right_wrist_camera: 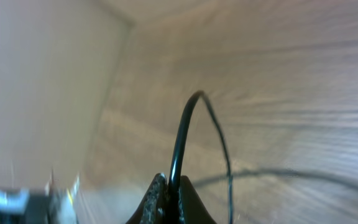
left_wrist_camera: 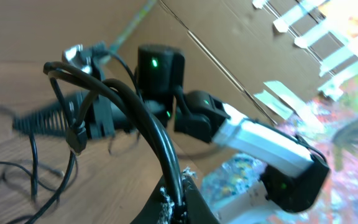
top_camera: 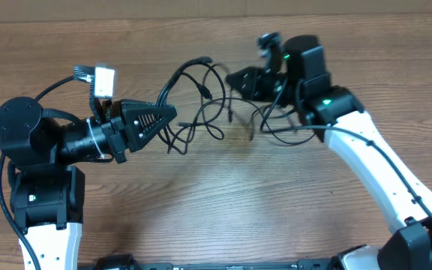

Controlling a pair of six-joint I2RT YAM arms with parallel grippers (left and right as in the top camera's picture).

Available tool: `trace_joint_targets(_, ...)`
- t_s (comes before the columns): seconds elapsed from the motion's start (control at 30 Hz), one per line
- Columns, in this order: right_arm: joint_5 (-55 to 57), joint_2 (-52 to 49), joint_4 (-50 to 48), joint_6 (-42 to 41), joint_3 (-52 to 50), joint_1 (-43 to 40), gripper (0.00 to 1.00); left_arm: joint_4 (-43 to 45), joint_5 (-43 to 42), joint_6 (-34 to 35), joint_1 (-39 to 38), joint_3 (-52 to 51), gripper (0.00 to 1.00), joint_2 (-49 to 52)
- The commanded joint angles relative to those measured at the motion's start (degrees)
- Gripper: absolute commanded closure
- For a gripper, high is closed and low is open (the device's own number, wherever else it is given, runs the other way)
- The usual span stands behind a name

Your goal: Untangle cables

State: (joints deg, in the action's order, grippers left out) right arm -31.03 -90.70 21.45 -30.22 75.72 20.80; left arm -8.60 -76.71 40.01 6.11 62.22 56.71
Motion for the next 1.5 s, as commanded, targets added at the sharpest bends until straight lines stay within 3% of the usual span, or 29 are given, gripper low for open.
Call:
trace_joint_targets(0.0, 1.9, 1.4, -1.5, -7.1, 0.1, -4.2, 0.96, 0.2, -4.2, -1.2, 0.3, 1.3, 0.96, -0.3)
trace_joint_targets(0.23, 2.1, 1.4, -1.2, -9.2, 0.1, -11.3, 0.96, 0.4, -4.4, -1.2, 0.3, 1.3, 0.96, -0.9)
trace_joint_targets(0.27, 1.8, 1.4, -1.1, -8.3, 0.1, -11.8, 0.90, 0.4, -4.4, -1.2, 0.3, 1.3, 0.96, -1.0)
trace_joint_targets(0.3, 0.9, 1.4, -0.5, -7.2, 0.1, -12.3, 0.51, 0.7, -4.4, -1.2, 0.3, 1.3, 0.96, -1.0)
trace_joint_targets(0.33, 0.1, 1.4, 0.7, -6.6, 0.1, -12.5, 0.00, 1.0, -4.4, -1.2, 0.3, 1.3, 0.96, -1.0)
trace_joint_targets(0.43, -4.4, 1.4, 4.1, 1.2, 0.1, -12.5, 0.00, 1.6, -4.4, -1.2, 0.3, 1.3, 0.96, -1.0)
trace_joint_targets(0.6, -22.9, 1.4, 10.0, 26.5, 0.1, -12.2, 0.00, 4.4, -7.1, -1.3, 0.4, 1.3, 0.96, -1.0)
trace_joint_targets(0.67, -27.5, 1.4, 12.8, 32.5, 0.1, -12.1, 0.00, 5.7, -7.7, -1.2, 0.4, 1.3, 0.96, -1.0)
trace_joint_targets(0.87, -29.7, 2.8, 18.2, 37.1, 0.1, -12.1, 0.00, 6.1, -8.0, -1.4, 0.4, 1.3, 0.96, -0.8)
trace_joint_targets(1.17, -29.7, 12.2, 31.8, 52.3, 0.1, -12.1, 0.00, 5.9, -3.0, -4.9, 2.2, 1.3, 0.96, 1.4)
trace_joint_targets(1.27, -29.7, 15.8, 35.6, 57.5, 0.1, -12.1, 0.00, 5.8, -2.3, -3.5, 2.2, 1.3, 0.96, 2.3)
trace_joint_targets(1.47, -29.7, 20.7, 36.6, 58.0, 0.1, -9.7, 0.02, 5.9, -2.4, 5.6, 2.1, 1.3, 0.96, 2.8)
